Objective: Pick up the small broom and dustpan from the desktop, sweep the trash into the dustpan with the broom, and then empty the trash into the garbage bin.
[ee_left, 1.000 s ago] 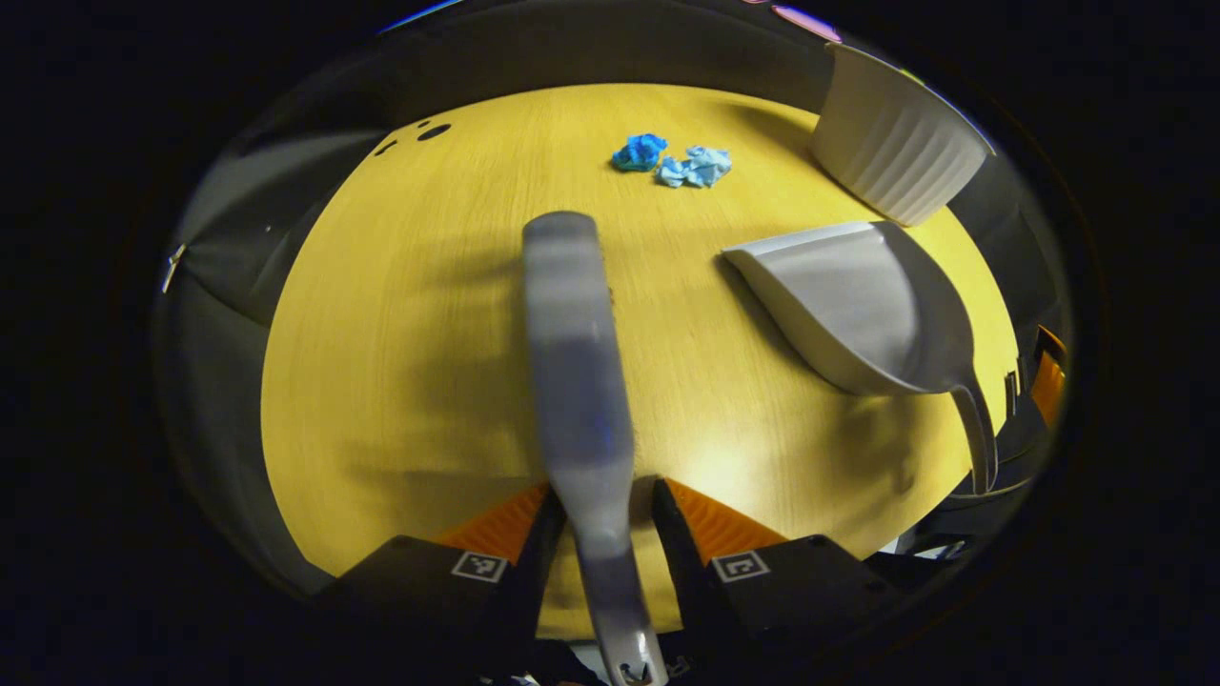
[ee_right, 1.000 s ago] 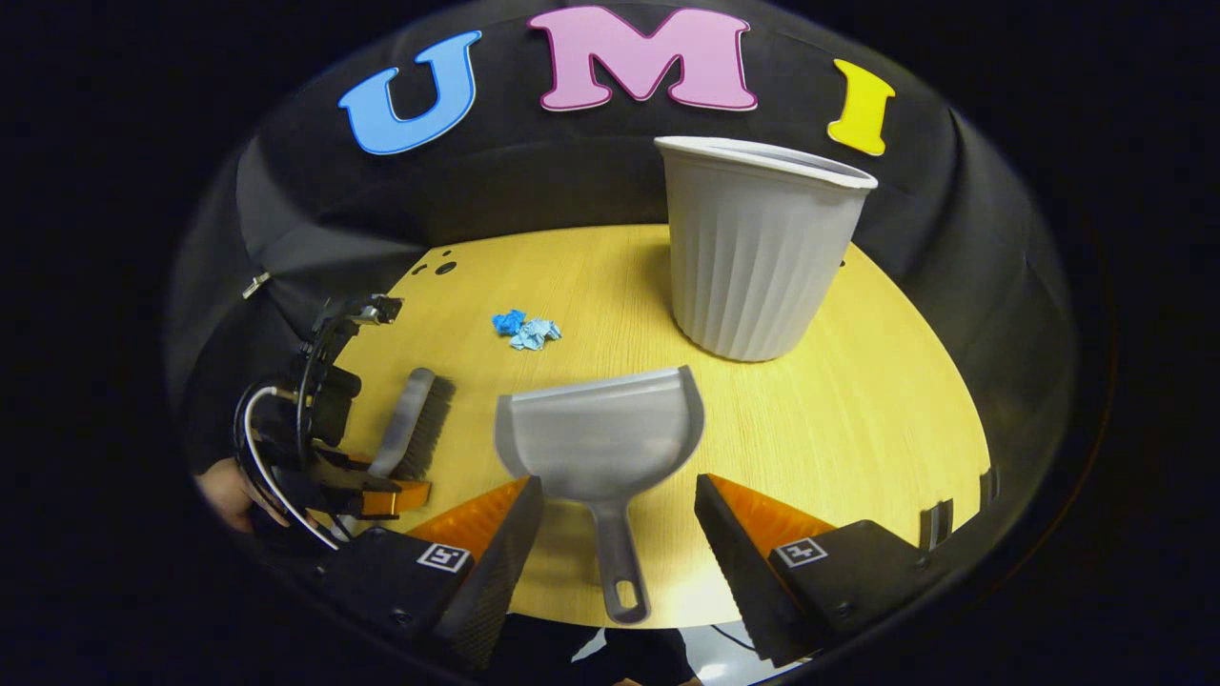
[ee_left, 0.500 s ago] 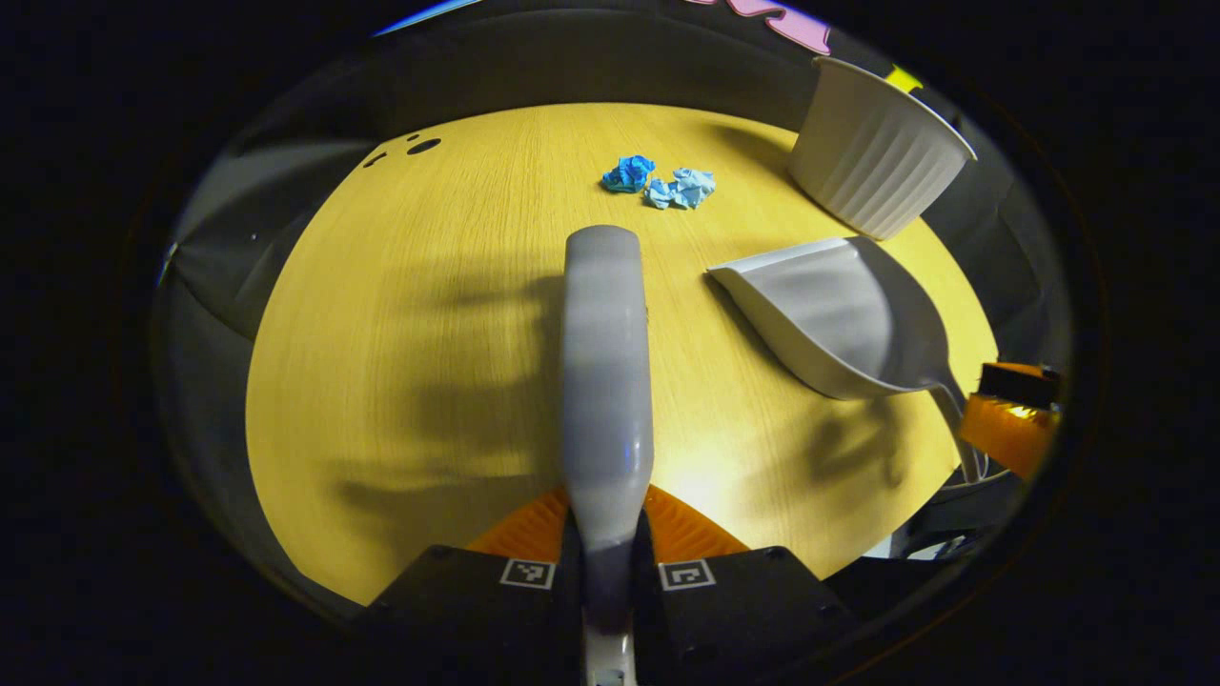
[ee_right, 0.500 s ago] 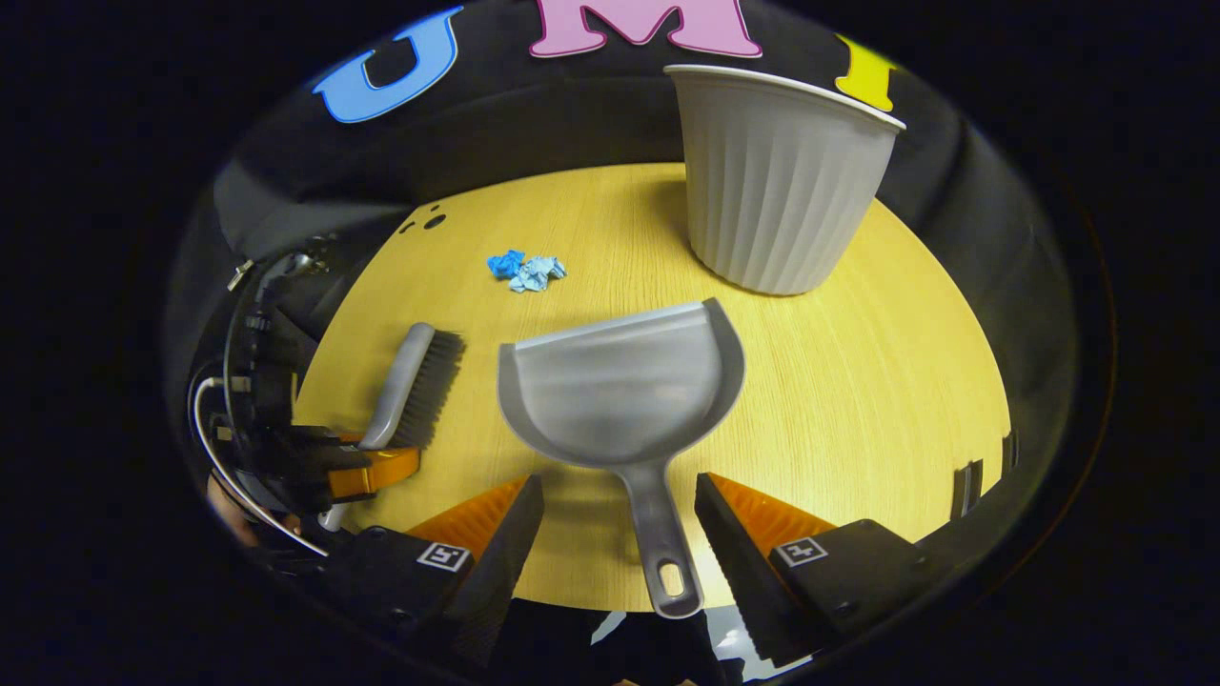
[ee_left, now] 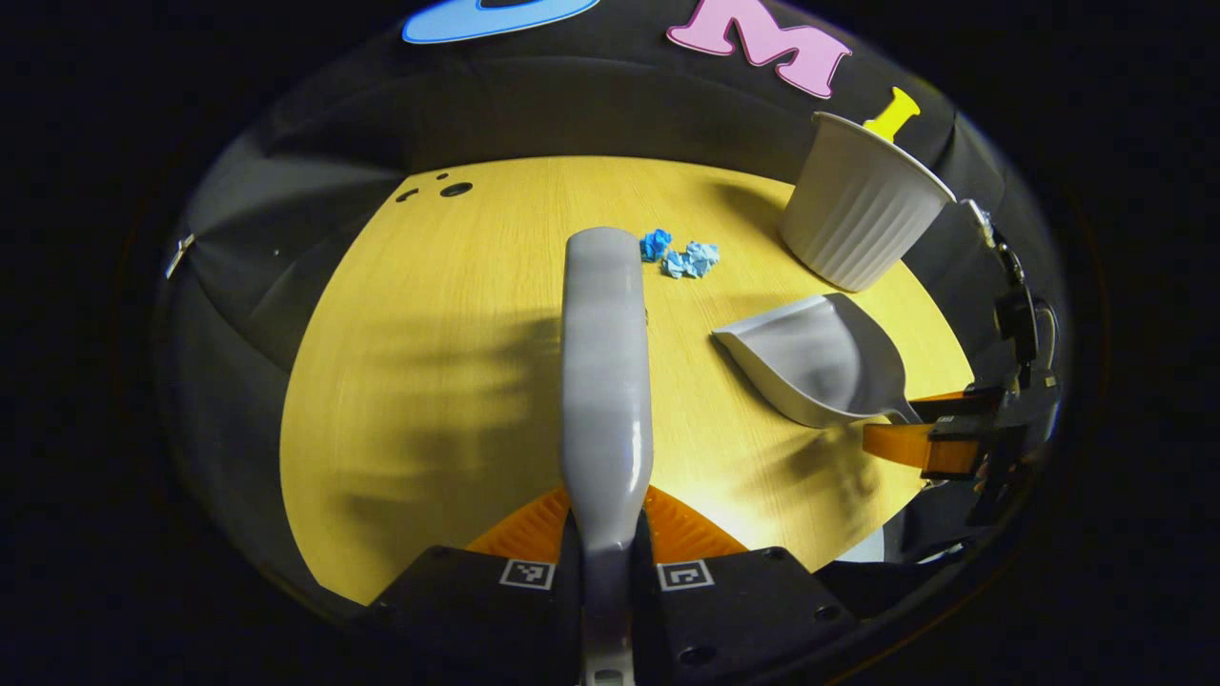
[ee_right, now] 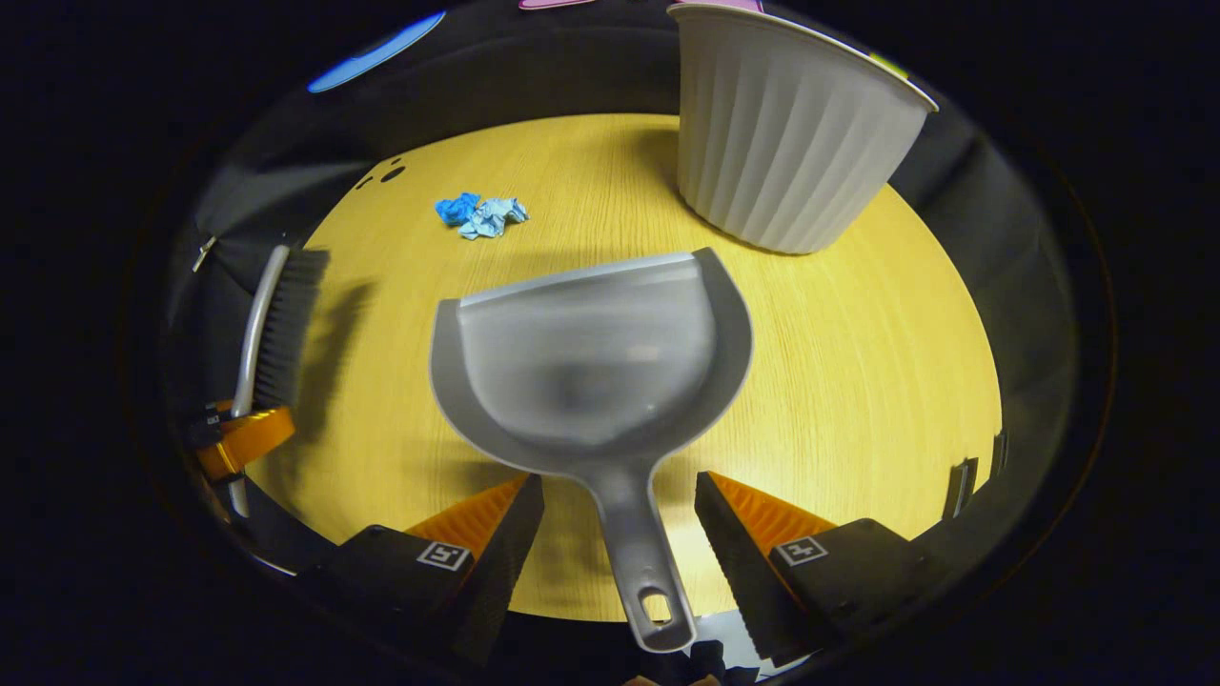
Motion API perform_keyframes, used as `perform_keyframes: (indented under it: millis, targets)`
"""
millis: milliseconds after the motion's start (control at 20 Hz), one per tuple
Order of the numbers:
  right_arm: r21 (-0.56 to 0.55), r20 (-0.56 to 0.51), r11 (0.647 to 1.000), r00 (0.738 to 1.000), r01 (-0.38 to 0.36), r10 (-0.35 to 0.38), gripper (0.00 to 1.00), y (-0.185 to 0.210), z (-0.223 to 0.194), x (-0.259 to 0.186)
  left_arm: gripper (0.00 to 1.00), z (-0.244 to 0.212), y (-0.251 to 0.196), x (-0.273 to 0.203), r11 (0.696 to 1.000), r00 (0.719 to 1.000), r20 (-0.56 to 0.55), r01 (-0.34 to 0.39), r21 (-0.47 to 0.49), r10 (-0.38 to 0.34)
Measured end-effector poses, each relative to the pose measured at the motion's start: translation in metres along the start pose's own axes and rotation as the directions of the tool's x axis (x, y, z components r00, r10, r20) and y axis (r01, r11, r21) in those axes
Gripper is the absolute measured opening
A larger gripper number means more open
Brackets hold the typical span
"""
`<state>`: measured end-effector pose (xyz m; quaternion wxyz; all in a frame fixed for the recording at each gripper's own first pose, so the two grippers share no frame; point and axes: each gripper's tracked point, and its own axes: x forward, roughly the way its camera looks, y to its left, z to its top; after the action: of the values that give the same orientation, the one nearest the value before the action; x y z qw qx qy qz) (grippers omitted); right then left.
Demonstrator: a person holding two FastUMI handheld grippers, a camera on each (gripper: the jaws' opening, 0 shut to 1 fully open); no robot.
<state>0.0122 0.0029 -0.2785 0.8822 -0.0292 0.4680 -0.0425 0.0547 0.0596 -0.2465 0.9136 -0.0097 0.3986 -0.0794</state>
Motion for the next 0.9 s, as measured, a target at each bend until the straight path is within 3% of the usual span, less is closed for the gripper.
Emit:
perform_keyframes:
  millis: [300, 450, 600, 650, 700, 800, 850, 900]
  targets:
    - [-0.033, -0.071, 0.999, 0.997, 0.002, -0.004, 0.98, -0.002, -0.007, 0.024, 0.25, 0.032, 0.012, -0.003, 0.999, 0.999, 0.031, -0.036, -0.020, 0.037]
    - [-0.042, -0.081, 0.999, 0.997, -0.009, 0.006, 0.79, -0.005, -0.005, 0.027, 0.25, 0.047, 0.010, 0.003, 0.999, 0.998, 0.033, -0.047, -0.025, 0.047]
    - [-0.070, -0.098, 0.997, 0.995, -0.016, 0.009, 0.71, -0.009, -0.005, 0.028, 0.25, 0.060, 0.008, 0.013, 0.998, 0.998, 0.021, -0.063, -0.015, 0.064]
    - [-0.083, -0.093, 0.996, 0.996, -0.022, 0.014, 0.59, -0.007, -0.003, 0.027, 0.25, 0.063, 0.007, 0.017, 0.998, 0.998, 0.014, -0.065, -0.010, 0.065]
    - [-0.098, -0.094, 0.995, 0.995, -0.030, 0.021, 0.60, -0.007, -0.003, 0.029, 0.25, 0.066, 0.005, 0.023, 0.998, 0.998, 0.007, -0.065, -0.004, 0.066]
    - [-0.117, -0.100, 0.992, 0.994, -0.046, 0.034, 0.34, -0.007, -0.004, 0.029, 0.25, 0.075, 0.006, 0.038, 0.998, 0.998, -0.004, -0.066, 0.012, 0.066]
    - [-0.139, -0.109, 0.989, 0.993, -0.060, 0.045, 0.40, -0.008, -0.005, 0.028, 0.25, 0.080, 0.008, 0.046, 0.997, 0.998, -0.013, -0.068, 0.024, 0.069]
    - [-0.175, -0.131, 0.981, 0.989, -0.084, 0.061, 0.39, -0.006, -0.006, 0.028, 0.25, 0.084, 0.011, 0.055, 0.996, 0.997, -0.023, -0.073, 0.049, 0.074]
